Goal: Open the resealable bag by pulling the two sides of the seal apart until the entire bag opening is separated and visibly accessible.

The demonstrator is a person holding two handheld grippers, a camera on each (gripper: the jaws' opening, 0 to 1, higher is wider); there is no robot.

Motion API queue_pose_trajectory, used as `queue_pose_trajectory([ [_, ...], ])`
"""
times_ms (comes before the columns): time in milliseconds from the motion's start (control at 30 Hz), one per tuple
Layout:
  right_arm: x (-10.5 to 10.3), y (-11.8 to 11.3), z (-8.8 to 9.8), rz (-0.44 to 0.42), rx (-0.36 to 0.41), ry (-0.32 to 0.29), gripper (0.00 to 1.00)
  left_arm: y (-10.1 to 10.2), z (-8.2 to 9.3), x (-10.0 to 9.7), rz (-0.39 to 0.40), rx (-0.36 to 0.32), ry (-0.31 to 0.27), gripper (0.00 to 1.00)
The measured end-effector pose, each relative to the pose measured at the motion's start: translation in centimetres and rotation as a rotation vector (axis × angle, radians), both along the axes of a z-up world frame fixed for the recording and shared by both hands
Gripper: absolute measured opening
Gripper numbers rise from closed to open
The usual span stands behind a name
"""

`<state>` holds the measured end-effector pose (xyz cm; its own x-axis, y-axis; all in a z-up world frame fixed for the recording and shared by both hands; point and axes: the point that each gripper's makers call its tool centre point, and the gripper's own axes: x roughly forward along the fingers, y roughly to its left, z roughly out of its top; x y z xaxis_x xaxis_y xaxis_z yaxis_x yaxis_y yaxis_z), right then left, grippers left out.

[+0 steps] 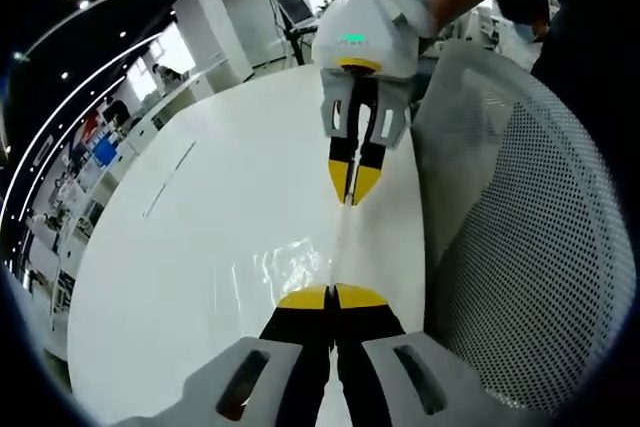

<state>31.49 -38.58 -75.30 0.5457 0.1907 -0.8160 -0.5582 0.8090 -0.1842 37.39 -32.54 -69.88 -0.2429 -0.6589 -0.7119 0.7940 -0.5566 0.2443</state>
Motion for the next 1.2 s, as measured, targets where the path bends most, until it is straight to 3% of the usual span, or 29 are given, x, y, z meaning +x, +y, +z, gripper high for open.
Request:
queue_pose_trajectory([
  [200,0.2,-0.1,0.1,-0.041,0.015,0.008,0.00,-0.2,0.0,0.0,-0.007,0.006,-0.010,0.00],
  [367,0.2,0.5,0.6,-0.043,0.060,-0.011,0.00,0.1,0.2,0.8,0.023,0.004,0.028,0.00],
  [533,0.7,0.8,1.0,-0.058,0.074,-0.036,0.08,0.2,-0.2,0.3,0.010,0.011,0.018,0.00],
  [967,1.6,2.6,3.1,-0.017,0.114,-0.112,0.08,0.1,-0.4,0.0,-0.002,0.014,0.009,0.00],
  [1200,2.2,3.6,2.6,0.017,0.108,-0.103,0.07,0.0,-0.3,-0.5,-0.020,0.011,0.011,0.00],
])
